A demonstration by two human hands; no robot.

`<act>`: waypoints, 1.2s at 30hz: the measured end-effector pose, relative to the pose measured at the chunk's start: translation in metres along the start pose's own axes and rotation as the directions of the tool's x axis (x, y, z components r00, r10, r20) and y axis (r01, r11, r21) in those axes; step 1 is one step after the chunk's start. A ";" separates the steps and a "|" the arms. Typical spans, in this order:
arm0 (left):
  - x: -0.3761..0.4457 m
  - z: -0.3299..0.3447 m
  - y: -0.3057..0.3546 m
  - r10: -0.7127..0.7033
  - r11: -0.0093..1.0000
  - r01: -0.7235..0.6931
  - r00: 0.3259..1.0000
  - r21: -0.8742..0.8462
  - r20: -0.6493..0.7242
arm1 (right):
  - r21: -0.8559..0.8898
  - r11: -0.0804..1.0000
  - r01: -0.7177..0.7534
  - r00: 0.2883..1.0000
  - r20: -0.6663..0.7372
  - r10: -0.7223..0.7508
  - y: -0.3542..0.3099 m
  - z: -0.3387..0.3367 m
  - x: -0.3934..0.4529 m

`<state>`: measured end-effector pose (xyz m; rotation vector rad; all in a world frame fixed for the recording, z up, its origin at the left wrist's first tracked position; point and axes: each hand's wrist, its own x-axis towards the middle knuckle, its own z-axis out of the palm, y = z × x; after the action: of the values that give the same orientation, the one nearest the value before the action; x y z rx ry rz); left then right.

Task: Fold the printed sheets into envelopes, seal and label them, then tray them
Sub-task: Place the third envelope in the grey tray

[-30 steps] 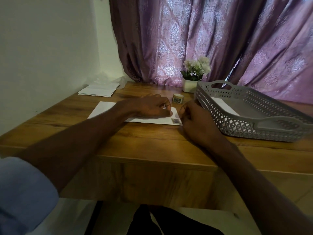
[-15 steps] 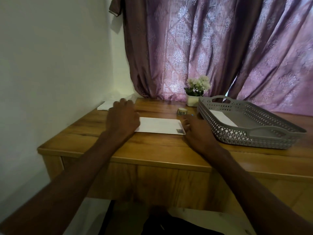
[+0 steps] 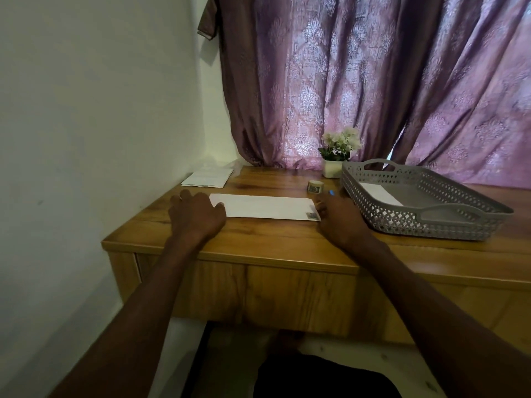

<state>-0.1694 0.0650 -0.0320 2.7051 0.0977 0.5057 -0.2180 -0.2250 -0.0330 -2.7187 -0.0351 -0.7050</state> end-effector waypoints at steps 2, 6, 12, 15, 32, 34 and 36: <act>0.000 -0.004 -0.001 -0.010 1.000 0.011 1.000 -0.015 0.030 | -0.007 1.000 0.018 1.000 -0.002 -0.018 0.001 0.000 0.000; 0.002 -0.009 -0.003 -0.061 0.984 0.070 0.996 -0.163 0.058 | 0.022 0.999 0.025 1.000 -0.002 -0.025 0.003 0.000 0.000; -0.001 -0.016 -0.002 -0.111 0.856 0.134 0.991 -0.499 0.075 | 0.035 0.999 0.015 1.000 0.000 -0.016 0.002 -0.002 -0.003; -0.001 -0.015 -0.007 -0.107 0.714 0.110 0.993 -0.691 0.047 | 0.030 0.999 0.015 1.000 0.006 -0.015 -0.001 -0.002 -0.005; -0.009 -0.023 -0.010 -0.106 0.338 0.068 0.994 -0.939 0.033 | 0.117 0.964 0.240 0.970 0.014 -0.243 -0.015 -0.016 0.071; -0.009 -0.025 -0.012 -0.118 0.280 0.079 0.992 -0.957 0.047 | 0.125 0.966 0.224 0.973 0.030 -0.230 -0.015 -0.017 0.080; -0.009 -0.026 -0.013 -0.124 0.187 0.088 0.990 -0.978 0.065 | 0.182 0.964 0.196 0.979 0.026 -0.204 -0.012 -0.019 0.085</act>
<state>-0.1872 0.0857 -0.0174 1.3345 -0.0400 0.3494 -0.1533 -0.2248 0.0267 -2.5799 -0.3711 -0.6604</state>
